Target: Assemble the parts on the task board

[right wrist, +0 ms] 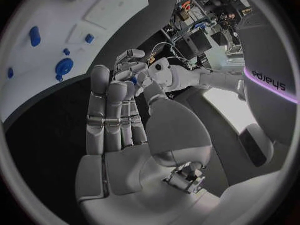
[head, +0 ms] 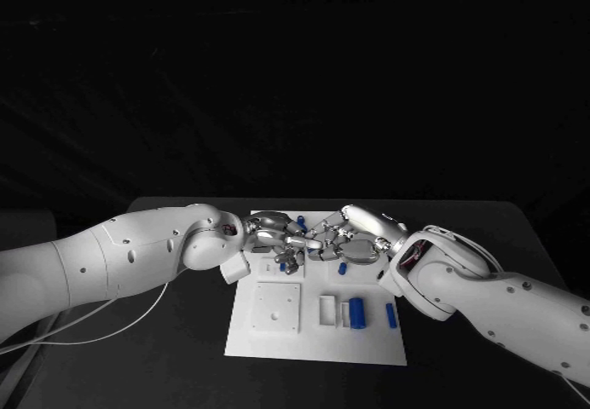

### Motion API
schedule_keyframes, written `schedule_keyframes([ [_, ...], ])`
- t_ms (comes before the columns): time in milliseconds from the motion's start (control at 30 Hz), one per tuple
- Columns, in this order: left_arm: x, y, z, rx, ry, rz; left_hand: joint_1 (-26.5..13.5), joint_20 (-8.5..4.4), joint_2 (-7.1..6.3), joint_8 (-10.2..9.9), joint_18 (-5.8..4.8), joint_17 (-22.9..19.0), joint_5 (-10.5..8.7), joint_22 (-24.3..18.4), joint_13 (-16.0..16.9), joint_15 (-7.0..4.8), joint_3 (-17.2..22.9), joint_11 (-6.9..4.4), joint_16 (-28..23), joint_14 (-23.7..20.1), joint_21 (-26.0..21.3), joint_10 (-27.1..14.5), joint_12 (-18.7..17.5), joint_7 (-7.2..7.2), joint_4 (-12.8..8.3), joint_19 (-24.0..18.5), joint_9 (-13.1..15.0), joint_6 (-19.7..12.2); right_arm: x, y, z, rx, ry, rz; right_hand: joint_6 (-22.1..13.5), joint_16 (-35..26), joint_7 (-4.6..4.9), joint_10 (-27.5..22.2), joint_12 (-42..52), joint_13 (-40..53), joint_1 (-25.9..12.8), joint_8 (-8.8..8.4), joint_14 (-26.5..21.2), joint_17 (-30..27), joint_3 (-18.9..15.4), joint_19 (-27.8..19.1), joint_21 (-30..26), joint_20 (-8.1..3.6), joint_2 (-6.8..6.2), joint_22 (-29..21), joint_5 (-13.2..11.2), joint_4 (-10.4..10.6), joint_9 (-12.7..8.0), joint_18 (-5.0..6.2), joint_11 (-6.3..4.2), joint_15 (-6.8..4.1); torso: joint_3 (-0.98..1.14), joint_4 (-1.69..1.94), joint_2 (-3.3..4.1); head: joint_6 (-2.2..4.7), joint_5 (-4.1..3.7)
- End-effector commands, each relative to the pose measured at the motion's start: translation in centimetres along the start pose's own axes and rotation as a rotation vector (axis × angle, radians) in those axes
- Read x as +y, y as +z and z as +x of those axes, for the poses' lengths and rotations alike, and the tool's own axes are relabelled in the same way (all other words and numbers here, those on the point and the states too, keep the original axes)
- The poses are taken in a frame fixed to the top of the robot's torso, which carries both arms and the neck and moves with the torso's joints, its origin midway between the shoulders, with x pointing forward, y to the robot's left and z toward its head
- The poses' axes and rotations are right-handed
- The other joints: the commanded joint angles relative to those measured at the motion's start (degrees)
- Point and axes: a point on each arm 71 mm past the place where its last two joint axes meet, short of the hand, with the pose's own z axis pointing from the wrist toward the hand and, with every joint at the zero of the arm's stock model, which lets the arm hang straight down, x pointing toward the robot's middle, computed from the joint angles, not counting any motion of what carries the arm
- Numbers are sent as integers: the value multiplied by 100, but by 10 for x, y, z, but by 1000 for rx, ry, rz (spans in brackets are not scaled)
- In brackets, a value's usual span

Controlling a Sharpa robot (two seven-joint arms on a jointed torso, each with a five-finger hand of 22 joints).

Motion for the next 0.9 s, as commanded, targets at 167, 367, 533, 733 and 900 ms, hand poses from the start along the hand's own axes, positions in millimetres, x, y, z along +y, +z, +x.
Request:
schedule_keyframes([
  [167, -2, 2, 4, 15, 27, 10, 49, 12, 1, 36, 76, -6, 1, 110, -6, 14, 580, -10, 24, -38, 8, -35, 12, -41, -610, -27, 1, -3, -2, 0, 4, 39, 5, 14, 133, 37, -18, -12, 9, 44, -62, -16, -7, 19, 460, 170, -35, -46, 33, 56, -197, 26, 2, -66, -55, -43, 0, 4, 2, -24, -3],
  [367, -2, 1, 3, 12, 39, 4, 53, 14, -1, 43, 77, -9, 6, 110, -9, 15, 577, -10, 31, -43, 12, -39, 19, -41, -617, -31, -10, 1, -4, 0, 5, 52, 5, 21, 252, 37, -56, -8, 1, 84, -171, -15, -7, 34, 1050, 172, -54, -59, -121, 115, -241, 129, 24, -81, -75, -54, 0, 5, 0, -39, -4],
  [533, 0, 0, 0, 4, 46, -1, 53, 14, -1, 43, 77, -9, 6, 110, -9, 15, 577, -10, 31, -43, 12, -39, 19, -41, -617, -31, -10, 1, -5, -1, 4, 54, 4, 23, 246, 34, -55, 1, -7, 99, -162, -16, -3, 38, 1091, 179, -76, -60, -235, 141, -178, 227, 30, -78, -73, -55, 4, -1, 1, -55, 3],
  [733, 1, -1, -2, -1, 55, -8, 59, 14, -7, 45, 78, -11, 9, 110, -10, 14, 575, -12, 36, -44, 16, -38, 25, -42, -625, -33, -18, 2, -5, -2, 3, 46, 3, 25, 206, 27, -43, 1, -14, 101, -153, -17, -7, 37, 1028, 181, -90, -58, -273, 147, -140, 263, 22, -73, -66, -52, 5, 2, 1, -70, 3],
  [900, 2, -2, -3, 0, 61, -13, 67, 13, -8, 47, 78, -14, 14, 111, -12, 14, 575, -13, 39, -47, 21, -40, 29, -43, -633, -35, -28, 4, -6, -3, 2, 36, 5, 28, 146, 19, -19, -8, -26, 96, -153, -17, -15, 34, 994, 182, -103, -54, -297, 146, -126, 279, 9, -59, -53, -46, 6, 0, 0, -82, 12],
])
